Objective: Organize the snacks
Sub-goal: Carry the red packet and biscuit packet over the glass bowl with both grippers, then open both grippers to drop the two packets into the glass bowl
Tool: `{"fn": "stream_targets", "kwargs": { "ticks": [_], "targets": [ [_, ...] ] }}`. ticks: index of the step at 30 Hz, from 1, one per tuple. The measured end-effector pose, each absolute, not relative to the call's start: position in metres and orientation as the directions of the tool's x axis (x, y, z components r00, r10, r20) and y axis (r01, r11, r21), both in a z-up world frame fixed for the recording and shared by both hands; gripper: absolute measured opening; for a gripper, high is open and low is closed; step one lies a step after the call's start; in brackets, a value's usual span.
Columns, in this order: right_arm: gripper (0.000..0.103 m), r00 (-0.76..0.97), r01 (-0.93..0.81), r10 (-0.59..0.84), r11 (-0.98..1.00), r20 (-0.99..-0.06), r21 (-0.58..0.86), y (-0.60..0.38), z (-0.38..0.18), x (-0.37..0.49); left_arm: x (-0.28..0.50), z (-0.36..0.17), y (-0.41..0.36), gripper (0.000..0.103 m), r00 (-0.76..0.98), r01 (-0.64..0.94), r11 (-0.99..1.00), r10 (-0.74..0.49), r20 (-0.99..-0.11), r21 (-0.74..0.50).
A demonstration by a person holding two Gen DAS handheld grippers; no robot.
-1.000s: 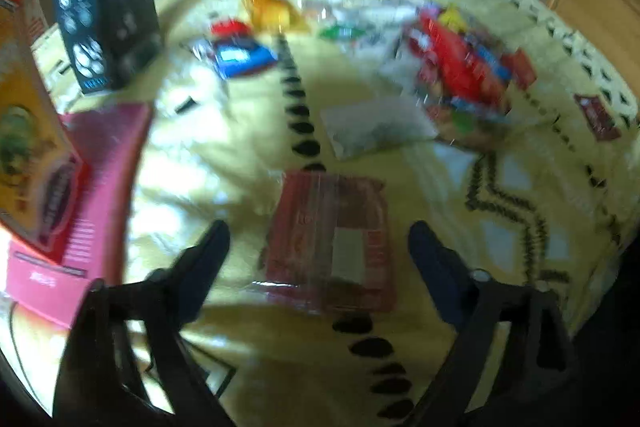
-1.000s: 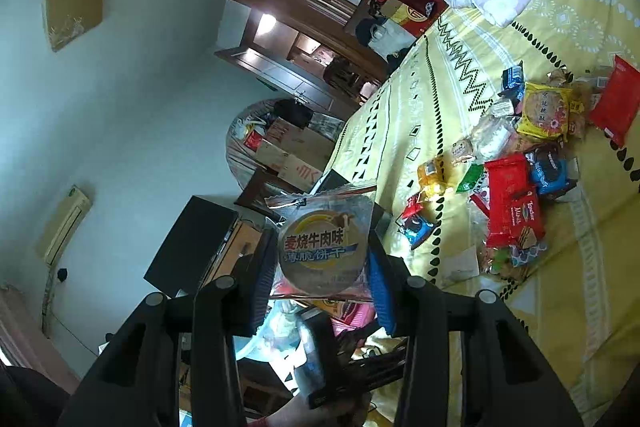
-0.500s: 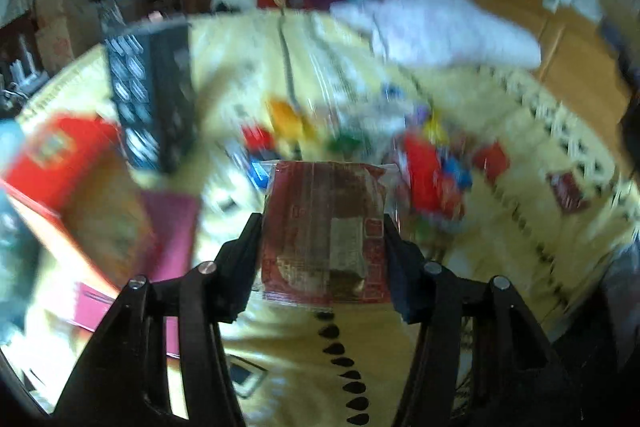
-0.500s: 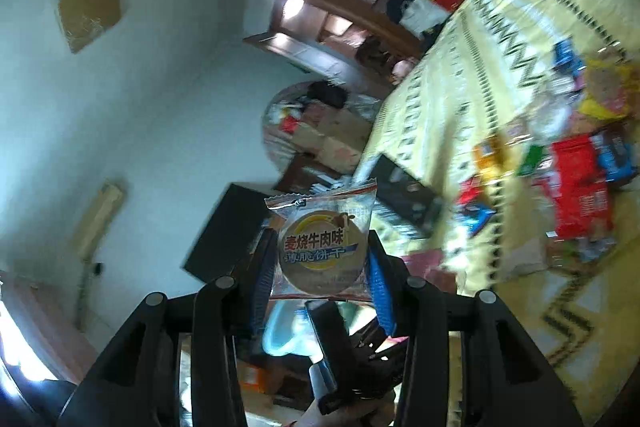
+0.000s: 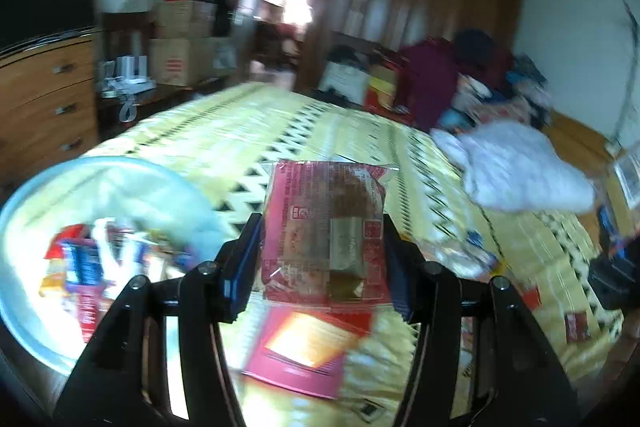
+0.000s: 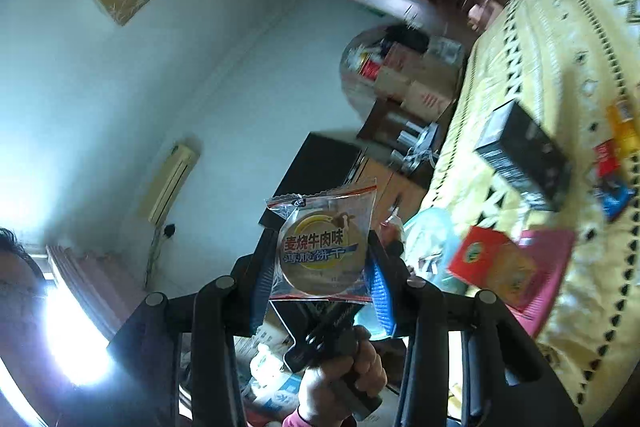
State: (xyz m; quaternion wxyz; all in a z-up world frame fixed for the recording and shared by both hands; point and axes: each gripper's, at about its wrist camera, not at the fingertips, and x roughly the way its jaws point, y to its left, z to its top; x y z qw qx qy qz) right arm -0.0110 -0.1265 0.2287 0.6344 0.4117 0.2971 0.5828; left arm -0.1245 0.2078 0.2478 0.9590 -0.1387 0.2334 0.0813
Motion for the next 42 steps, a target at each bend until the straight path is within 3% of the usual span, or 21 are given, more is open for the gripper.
{"fn": "stream_targets", "kwargs": {
  "ticks": [5, 15, 20, 28, 42],
  "targets": [
    [0.047, 0.051, -0.52, 0.996, -0.041, 0.079, 0.853, -0.062, 0.245, -0.01, -0.14, 0.251, 0.269, 0.056, 0.869, -0.342, 0.903, 0.198, -0.454, -0.262],
    [0.047, -0.026, -0.744, 0.991, 0.068, -0.13, 0.665, 0.095, 0.295, -0.028, -0.152, 0.225, 0.336, 0.056, 0.795, -0.516, 0.809, 0.33, -0.509, -0.281],
    [0.047, 0.068, -0.863, 0.966, 0.183, -0.251, 0.47, 0.157, 0.3, -0.054, -0.162, 0.214, 0.353, 0.056, 0.784, -0.539, 0.785, 0.334, -0.523, -0.306],
    [0.047, 0.2, -0.926, 0.927, 0.285, -0.316, 0.247, 0.211, 0.29, -0.09, -0.17, 0.207, 0.375, 0.056, 0.773, -0.556, 0.768, 0.336, -0.538, -0.319],
    [0.047, 0.183, -0.926, 0.914, 0.284, -0.362, 0.25, 0.243, 0.274, -0.08, -0.168, 0.195, 0.388, 0.056, 0.756, -0.564, 0.764, 0.326, -0.568, -0.313]
  ]
}}
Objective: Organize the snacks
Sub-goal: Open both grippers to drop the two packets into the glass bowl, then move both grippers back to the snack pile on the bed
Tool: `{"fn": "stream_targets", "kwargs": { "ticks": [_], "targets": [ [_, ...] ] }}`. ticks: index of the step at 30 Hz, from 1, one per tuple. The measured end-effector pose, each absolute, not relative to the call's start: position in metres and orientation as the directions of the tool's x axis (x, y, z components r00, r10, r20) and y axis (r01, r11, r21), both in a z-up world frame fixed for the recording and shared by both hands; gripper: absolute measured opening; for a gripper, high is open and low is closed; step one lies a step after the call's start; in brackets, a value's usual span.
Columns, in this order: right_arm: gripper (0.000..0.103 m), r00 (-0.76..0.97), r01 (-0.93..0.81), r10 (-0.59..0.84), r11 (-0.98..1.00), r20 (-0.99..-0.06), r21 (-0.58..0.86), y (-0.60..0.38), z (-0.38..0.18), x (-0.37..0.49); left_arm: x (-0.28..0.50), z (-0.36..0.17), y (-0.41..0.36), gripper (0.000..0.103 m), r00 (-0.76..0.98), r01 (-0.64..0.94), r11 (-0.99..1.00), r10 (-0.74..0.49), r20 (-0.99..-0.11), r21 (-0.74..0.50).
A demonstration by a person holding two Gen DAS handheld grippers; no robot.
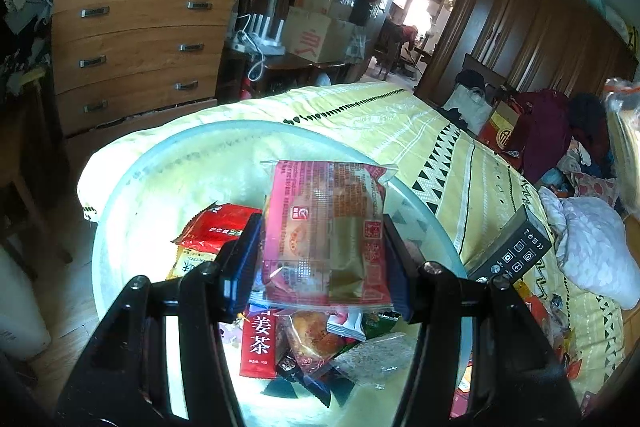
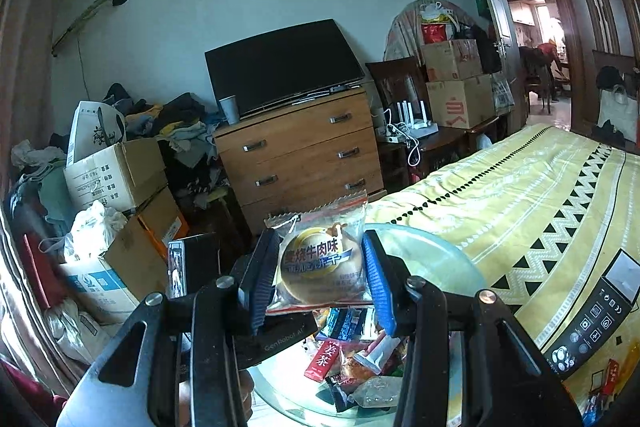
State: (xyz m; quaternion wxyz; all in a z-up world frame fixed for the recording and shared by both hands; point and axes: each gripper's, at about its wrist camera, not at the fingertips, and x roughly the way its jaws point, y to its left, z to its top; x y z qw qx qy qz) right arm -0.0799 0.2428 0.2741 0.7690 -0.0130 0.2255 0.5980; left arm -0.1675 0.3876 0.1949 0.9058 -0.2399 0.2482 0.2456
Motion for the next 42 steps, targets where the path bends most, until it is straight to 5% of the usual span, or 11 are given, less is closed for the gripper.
{"fn": "stream_targets", "kwargs": {
  "ticks": [10, 14, 18, 21, 26, 42],
  "targets": [
    [0.037, 0.187, -0.933, 0.908, 0.283, -0.374, 0.221, 0.249, 0.271, -0.077, -0.159, 0.189, 0.392, 0.057, 0.749, -0.552, 0.772, 0.292, -0.595, -0.315],
    [0.05, 0.197, -0.933, 0.912, 0.288, -0.361, 0.217, 0.246, 0.272, -0.078, -0.16, 0.188, 0.392, 0.062, 0.753, -0.556, 0.767, 0.3, -0.585, -0.322],
    [0.059, 0.21, -0.932, 0.912, 0.296, -0.354, 0.211, 0.242, 0.272, -0.08, -0.163, 0.19, 0.391, 0.097, 0.765, -0.555, 0.763, 0.312, -0.563, -0.332],
    [0.068, 0.229, -0.93, 0.91, 0.309, -0.344, 0.198, 0.238, 0.275, -0.081, -0.165, 0.193, 0.39, 0.099, 0.775, -0.55, 0.763, 0.315, -0.548, -0.339],
    [0.101, 0.298, -0.924, 0.903, 0.355, -0.309, 0.146, 0.228, 0.281, -0.09, -0.168, 0.192, 0.394, 0.103, 0.789, -0.537, 0.749, 0.284, -0.545, -0.388],
    [0.102, 0.368, -0.896, 0.889, 0.418, -0.271, 0.153, 0.17, 0.29, -0.092, -0.168, 0.22, 0.347, 0.103, 0.842, -0.471, 0.804, 0.289, -0.455, -0.361]
  ]
}}
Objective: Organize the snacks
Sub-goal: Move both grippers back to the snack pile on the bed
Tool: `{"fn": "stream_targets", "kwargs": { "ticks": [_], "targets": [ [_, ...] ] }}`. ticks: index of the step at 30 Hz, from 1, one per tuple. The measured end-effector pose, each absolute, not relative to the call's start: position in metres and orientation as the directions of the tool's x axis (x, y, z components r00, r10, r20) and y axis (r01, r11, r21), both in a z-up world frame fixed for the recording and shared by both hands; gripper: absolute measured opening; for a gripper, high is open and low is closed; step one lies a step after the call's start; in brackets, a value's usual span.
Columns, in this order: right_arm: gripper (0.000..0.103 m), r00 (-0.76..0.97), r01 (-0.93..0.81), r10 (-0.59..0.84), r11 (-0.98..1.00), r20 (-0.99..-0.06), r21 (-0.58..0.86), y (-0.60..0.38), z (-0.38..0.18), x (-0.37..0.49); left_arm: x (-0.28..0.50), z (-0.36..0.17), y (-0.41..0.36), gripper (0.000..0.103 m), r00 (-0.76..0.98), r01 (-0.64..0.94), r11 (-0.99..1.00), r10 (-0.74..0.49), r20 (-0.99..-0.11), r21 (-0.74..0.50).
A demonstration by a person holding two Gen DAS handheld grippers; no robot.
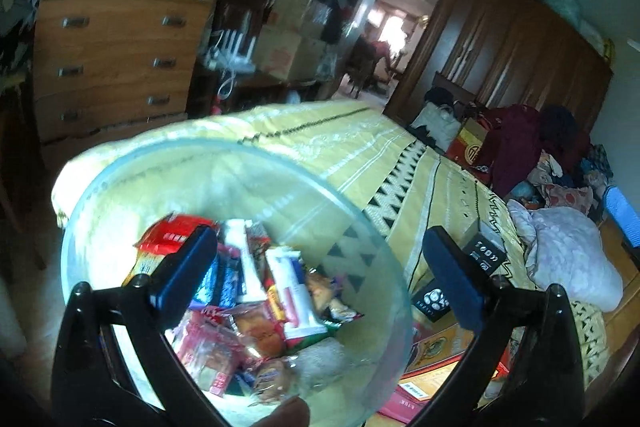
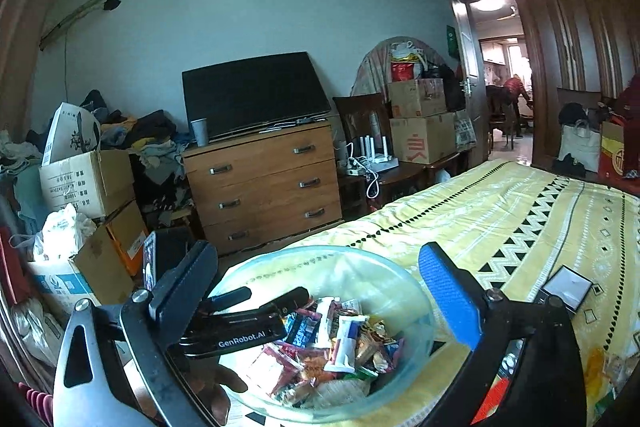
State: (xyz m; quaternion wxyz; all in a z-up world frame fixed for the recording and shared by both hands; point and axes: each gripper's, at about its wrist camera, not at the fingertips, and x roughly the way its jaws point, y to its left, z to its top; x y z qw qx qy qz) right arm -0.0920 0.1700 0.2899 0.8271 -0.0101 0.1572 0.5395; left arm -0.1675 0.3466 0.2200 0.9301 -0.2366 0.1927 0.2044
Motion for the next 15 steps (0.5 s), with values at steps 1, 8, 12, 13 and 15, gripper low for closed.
{"fn": "stream_targets", "kwargs": {
  "ticks": [1, 8, 12, 13, 15],
  "targets": [
    [0.102, 0.376, -0.892, 0.887, 0.425, -0.267, 0.157, 0.162, 0.291, -0.092, -0.168, 0.224, 0.339, 0.103, 0.853, -0.459, 0.816, 0.294, -0.431, -0.352],
    [0.102, 0.46, -0.847, 0.849, 0.507, -0.258, 0.16, 0.089, 0.279, -0.103, -0.163, 0.244, 0.266, 0.103, 0.908, -0.299, 0.917, 0.189, -0.373, -0.263],
    [0.102, 0.548, -0.767, 0.77, 0.619, -0.326, 0.173, 0.014, 0.233, -0.117, -0.148, 0.242, 0.194, 0.103, 0.905, -0.164, 0.98, 0.102, -0.414, -0.116],
    [0.102, 0.571, -0.736, 0.745, 0.651, -0.345, 0.187, -0.008, 0.22, -0.12, -0.144, 0.239, 0.176, 0.103, 0.906, -0.106, 0.989, 0.054, -0.42, -0.102],
    [0.102, 0.62, -0.661, 0.674, 0.724, -0.401, 0.196, -0.048, 0.198, -0.125, -0.139, 0.234, 0.145, 0.103, 0.903, -0.036, 0.994, -0.011, -0.43, -0.103]
  ]
}}
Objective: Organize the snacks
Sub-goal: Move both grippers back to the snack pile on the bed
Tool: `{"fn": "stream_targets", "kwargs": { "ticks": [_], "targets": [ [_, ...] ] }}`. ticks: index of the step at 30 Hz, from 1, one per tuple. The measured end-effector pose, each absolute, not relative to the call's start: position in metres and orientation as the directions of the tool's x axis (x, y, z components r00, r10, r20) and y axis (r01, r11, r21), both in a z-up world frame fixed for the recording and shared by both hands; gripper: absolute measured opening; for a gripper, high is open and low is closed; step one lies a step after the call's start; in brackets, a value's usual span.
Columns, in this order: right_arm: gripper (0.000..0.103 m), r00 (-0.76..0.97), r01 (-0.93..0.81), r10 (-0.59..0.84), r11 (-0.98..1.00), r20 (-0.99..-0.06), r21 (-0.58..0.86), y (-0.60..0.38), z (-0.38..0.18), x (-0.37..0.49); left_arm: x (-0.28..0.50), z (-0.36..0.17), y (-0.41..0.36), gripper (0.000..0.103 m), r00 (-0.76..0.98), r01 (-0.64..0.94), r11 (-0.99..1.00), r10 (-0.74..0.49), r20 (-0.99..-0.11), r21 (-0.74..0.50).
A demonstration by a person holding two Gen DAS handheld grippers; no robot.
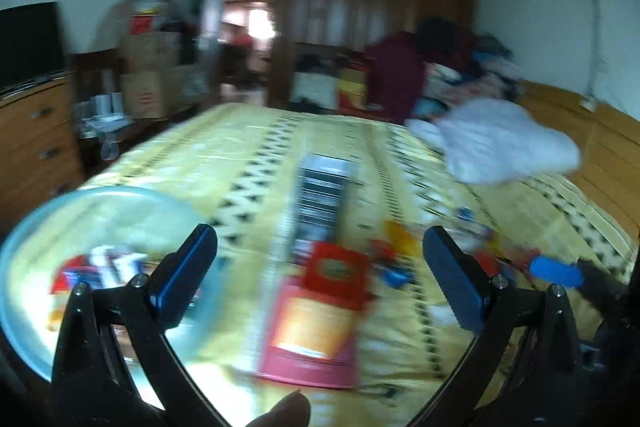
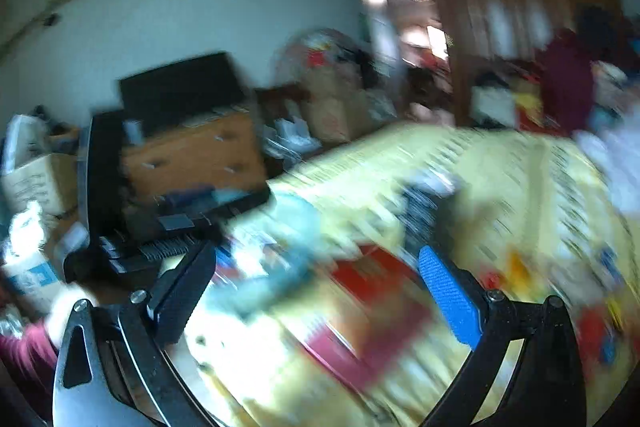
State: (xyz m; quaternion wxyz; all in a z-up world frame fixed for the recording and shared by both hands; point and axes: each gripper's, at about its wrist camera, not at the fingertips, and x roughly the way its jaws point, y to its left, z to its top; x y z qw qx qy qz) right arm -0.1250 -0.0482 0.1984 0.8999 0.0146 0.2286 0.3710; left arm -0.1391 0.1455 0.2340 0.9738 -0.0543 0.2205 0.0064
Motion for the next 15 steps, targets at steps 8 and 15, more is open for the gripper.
{"fn": "stream_targets", "kwargs": {
  "ticks": [8, 15],
  "targets": [
    [0.102, 0.693, -0.423, 0.514, 0.858, -0.505, 0.293, -0.19, 0.147, -0.14, -0.09, 0.179, 0.038, 0.103, 0.745, 0.218, 0.956, -0.294, -0.598, -0.198],
    [0.102, 0.777, -0.271, 0.396, 0.912, -0.49, 0.308, -0.258, 0.148, -0.132, -0.07, 0.167, -0.011, 0.095, 0.654, 0.229, 0.917, -0.394, -0.646, -0.327]
  ]
}}
